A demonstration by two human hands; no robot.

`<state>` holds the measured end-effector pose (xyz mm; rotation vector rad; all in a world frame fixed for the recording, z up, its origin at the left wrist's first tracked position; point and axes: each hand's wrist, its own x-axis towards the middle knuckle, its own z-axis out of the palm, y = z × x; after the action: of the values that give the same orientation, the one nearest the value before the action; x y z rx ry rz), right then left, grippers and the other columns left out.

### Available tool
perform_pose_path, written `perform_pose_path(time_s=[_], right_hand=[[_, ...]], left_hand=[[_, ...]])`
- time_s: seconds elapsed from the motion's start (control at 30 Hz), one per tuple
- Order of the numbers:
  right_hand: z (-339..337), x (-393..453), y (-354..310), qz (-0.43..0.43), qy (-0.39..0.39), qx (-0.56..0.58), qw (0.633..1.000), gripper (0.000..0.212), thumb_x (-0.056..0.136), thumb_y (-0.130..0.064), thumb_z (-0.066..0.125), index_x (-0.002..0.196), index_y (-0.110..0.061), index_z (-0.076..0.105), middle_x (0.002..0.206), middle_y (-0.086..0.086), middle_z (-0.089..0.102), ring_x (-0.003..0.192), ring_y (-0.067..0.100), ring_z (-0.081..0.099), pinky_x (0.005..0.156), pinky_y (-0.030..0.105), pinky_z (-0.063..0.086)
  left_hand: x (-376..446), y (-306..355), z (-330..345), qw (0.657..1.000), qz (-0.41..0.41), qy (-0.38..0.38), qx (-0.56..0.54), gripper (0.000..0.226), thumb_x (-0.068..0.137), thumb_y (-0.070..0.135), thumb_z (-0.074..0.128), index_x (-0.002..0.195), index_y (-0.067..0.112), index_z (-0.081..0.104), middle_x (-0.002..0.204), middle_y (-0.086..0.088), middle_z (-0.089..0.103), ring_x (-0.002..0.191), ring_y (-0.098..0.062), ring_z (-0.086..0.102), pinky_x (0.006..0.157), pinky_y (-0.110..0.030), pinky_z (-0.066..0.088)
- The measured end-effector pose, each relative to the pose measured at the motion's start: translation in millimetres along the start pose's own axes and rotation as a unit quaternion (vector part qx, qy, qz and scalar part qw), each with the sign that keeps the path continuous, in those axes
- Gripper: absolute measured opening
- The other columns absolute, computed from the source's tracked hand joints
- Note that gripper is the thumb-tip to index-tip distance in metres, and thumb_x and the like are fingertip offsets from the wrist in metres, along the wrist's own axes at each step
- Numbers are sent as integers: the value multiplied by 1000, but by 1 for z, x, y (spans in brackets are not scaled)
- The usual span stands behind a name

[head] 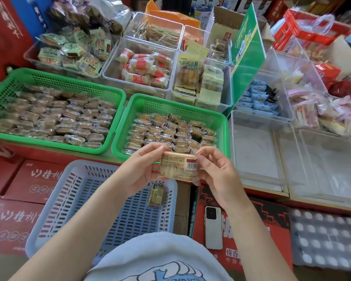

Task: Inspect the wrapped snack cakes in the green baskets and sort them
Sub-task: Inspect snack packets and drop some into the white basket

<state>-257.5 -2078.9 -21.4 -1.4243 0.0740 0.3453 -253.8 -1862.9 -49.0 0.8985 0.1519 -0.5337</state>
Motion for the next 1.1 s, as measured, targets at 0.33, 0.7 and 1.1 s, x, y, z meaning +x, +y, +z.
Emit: perform_pose_path(time_s=[0.33, 0.7, 1.1], right_hand=[[-5, 28, 19, 104, 16, 199, 974, 12, 100, -17, 48, 94, -20, 59, 98, 10, 66, 94, 27, 66, 74, 41, 55], [-50, 73, 62, 91, 153, -228, 957, 23, 94, -28, 67, 114, -32, 55, 108, 3, 64, 91, 19, 63, 78, 41, 58], [-53, 138, 106, 22, 3, -482, 876, 33, 92, -10, 66, 124, -18, 59, 116, -1, 59, 110, 16, 56, 87, 27, 42]], left_hand=[[21, -10, 2, 999, 12, 39, -32, 8, 79, 19, 78, 79, 14, 72, 91, -18, 73, 63, -24, 73, 48, -24, 58], [72, -46, -33, 857, 14, 200, 475, 24, 100, 15, 59, 117, 28, 69, 123, 8, 69, 115, -8, 62, 96, -31, 52], [110, -81, -61, 619, -90, 47, 779, 58, 103, 55, 37, 156, 32, 31, 168, 4, 18, 156, -16, 4, 126, -47, -4]])
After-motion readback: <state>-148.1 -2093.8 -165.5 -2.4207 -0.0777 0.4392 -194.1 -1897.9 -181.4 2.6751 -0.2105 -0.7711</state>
